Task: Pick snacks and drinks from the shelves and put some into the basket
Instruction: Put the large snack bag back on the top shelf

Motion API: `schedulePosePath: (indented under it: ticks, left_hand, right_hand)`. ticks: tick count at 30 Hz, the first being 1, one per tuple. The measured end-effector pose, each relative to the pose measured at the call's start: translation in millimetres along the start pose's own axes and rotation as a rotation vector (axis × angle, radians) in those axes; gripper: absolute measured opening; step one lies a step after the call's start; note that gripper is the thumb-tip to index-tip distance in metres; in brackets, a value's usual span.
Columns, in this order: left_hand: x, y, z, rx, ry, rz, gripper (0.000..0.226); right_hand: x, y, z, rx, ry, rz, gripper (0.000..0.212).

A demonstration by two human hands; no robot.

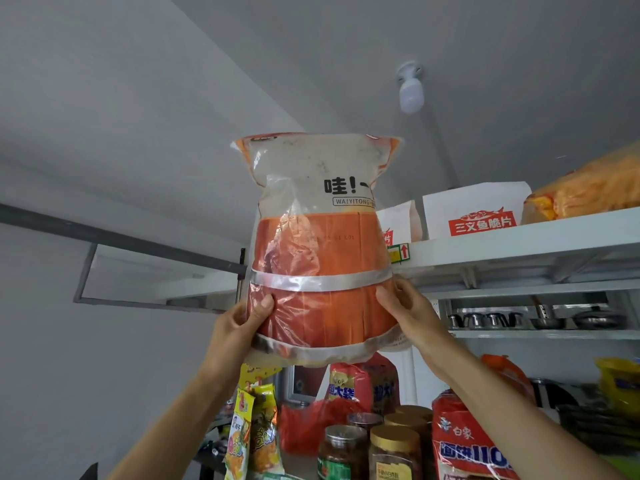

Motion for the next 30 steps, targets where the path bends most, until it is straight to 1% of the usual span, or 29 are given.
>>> schedulePosePath:
  ticks: [4,7,10,12,14,16,18,20,21,23,25,28,30]
  left_hand:
    - [0,1,0,0.016,-0.026,-0.002,0.096]
    - [-3,1,-3,0.011,-0.031,0.068,0.097]
    - [-6,-3,-7,-0.01,-0.016,0.172,0.101]
    - [-5,-6,-9,-0.051,0.043,0.249,0.106]
    - [-3,-8,-11,-0.096,0.121,0.273,0.112]
    - [-3,-10,-13,-0.106,0.172,0.225,0.114]
    - [-2,-14,-12,-0.093,0.224,0.166,0.105]
    - [0,-19,-12,-0.073,0.288,0.121,0.09]
    - [0,-24,-14,-0.049,0.308,0.097,0.085]
    - [3,-35,-22,0.037,0.305,0.025,0.079]
    - [7,-48,-32,0.156,0.255,-0.078,0.08]
    - [17,-73,-43,0.316,0.149,-0.224,0.068]
    - [29,-93,-43,0.371,0.126,-0.275,0.069]
  right_hand:
    - [1,0,-6,0.015,-0.052,-0.016,0.098]
    - [0,-2,-9,0.025,-0.074,-0.04,0.092]
    - [0,-8,-12,0.027,-0.107,-0.033,0.095]
    - [2,-14,-13,0.033,-0.13,-0.023,0.104]
    - [4,-19,-13,0.035,-0.125,-0.016,0.114]
    - [6,-24,-9,0.017,-0.116,-0.001,0.112]
    - [7,-32,3,-0.025,-0.088,0.015,0.104]
    - [7,-45,18,-0.089,-0.042,-0.014,0.087]
    - [6,-54,25,-0.128,-0.003,-0.061,0.078]
    - [1,-71,36,-0.218,0.114,-0.196,0.065]
    - [-4,-83,44,-0.317,0.218,-0.278,0.058]
    - [-9,-94,49,-0.425,0.345,-0.271,0.052]
    - [-8,-101,50,-0.452,0.43,-0.199,0.049]
Point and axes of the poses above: each hand's wrist, its own y-axis away from the middle knuckle, its own x-axis out of the palm, z = x × y, the point moved 4 cm from there along -y, towards the middle knuckle, and after that the axes turned 4 degrees about x, right-handed, at the moved point
